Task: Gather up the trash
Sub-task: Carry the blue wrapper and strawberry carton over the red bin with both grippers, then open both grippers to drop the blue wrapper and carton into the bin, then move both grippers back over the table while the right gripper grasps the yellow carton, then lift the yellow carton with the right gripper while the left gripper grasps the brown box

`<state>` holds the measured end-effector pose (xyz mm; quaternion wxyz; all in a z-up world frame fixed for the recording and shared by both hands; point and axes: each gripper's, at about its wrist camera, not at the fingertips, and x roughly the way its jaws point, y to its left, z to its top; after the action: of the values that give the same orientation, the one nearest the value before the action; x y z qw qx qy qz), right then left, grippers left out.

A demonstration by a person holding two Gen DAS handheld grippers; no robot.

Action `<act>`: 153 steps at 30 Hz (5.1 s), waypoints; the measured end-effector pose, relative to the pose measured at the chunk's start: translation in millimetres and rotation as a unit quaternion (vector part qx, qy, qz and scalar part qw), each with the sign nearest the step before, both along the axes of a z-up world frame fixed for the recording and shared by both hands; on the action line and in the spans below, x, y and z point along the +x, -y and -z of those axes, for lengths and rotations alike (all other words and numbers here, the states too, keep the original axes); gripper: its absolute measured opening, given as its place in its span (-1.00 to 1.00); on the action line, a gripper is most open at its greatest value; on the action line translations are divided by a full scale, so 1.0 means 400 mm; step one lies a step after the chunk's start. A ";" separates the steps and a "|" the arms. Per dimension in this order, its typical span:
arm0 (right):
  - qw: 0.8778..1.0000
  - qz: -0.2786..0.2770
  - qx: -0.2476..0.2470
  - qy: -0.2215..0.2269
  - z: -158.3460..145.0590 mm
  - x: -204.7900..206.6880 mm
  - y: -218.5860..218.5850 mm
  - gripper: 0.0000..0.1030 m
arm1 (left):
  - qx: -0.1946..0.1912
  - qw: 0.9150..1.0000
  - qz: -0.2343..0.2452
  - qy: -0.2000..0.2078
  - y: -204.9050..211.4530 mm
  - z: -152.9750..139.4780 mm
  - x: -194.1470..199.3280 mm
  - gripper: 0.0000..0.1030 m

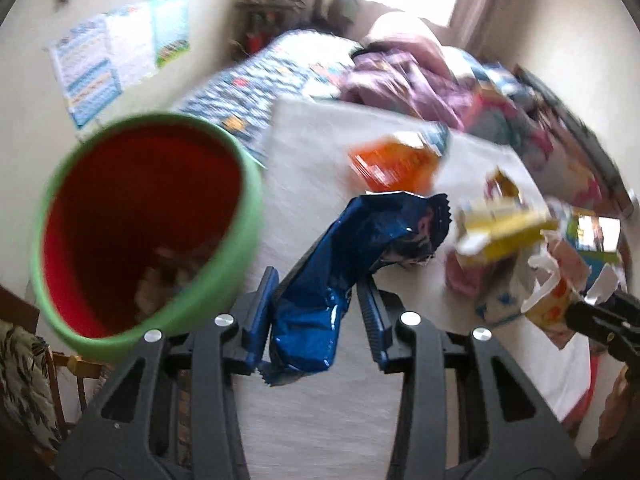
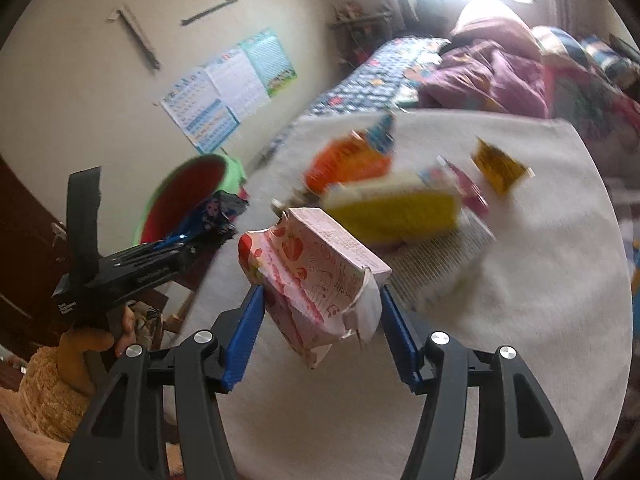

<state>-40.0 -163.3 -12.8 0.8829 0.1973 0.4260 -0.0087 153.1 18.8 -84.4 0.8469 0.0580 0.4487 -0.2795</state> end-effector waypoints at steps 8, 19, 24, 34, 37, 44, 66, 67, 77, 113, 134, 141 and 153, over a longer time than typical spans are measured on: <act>0.998 -0.052 0.006 0.041 -0.044 0.161 -0.100 0.09 | -0.005 0.993 -0.117 0.026 -0.187 -0.047 0.111 -0.24; 0.993 -0.103 0.030 0.047 -0.033 0.423 -0.249 0.09 | 0.020 0.985 -0.174 0.004 -0.307 0.012 0.216 -0.24; 0.993 -0.109 0.035 0.033 -0.010 0.491 -0.289 0.09 | 0.026 0.985 -0.172 -0.007 -0.313 0.031 0.245 -0.24; 0.992 -0.123 0.017 0.015 0.021 0.554 -0.353 -0.10 | 0.028 0.987 -0.160 -0.016 -0.321 0.047 0.288 -0.24; 0.992 -0.125 0.012 0.011 0.032 0.566 -0.363 -0.08 | 0.031 0.987 -0.155 -0.012 -0.314 0.048 0.280 -0.03; 0.994 -0.108 0.005 0.031 0.000 0.517 -0.338 0.01 | 0.027 0.988 -0.152 0.003 -0.317 0.038 0.264 0.49; 0.999 0.043 -0.021 0.021 0.049 0.049 -0.046 0.21 | 0.004 0.997 -0.069 0.042 -0.062 -0.012 0.037 0.58; 0.998 0.055 -0.017 0.015 0.058 0.029 -0.014 0.21 | 0.006 0.997 -0.065 0.044 -0.041 -0.011 0.020 0.58; 0.994 0.002 -0.104 -0.027 0.063 0.017 0.184 0.47 | 0.015 0.999 -0.034 0.008 0.093 0.020 -0.127 0.67; 0.983 -0.156 -0.094 -0.002 -0.020 0.036 0.215 0.00 | -0.007 0.992 -0.123 -0.040 0.173 0.057 -0.028 0.75; 0.999 0.020 -0.036 -0.004 0.053 -0.231 0.246 0.00 | 0.045 0.987 -0.144 -0.052 0.323 0.153 0.041 0.46; 1.000 0.007 -0.027 -0.003 0.067 -0.230 0.237 0.00 | 0.032 0.990 -0.123 -0.055 0.300 0.120 -0.001 -0.03; 1.000 0.011 0.004 -0.005 0.084 -0.221 0.236 0.00 | 0.028 0.998 -0.046 -0.043 0.276 0.054 -0.150 -0.04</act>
<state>-128.6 -257.7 -46.6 0.8798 0.2059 0.4281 -0.0175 93.0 -91.7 -106.1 0.8369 0.0489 0.4943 -0.2301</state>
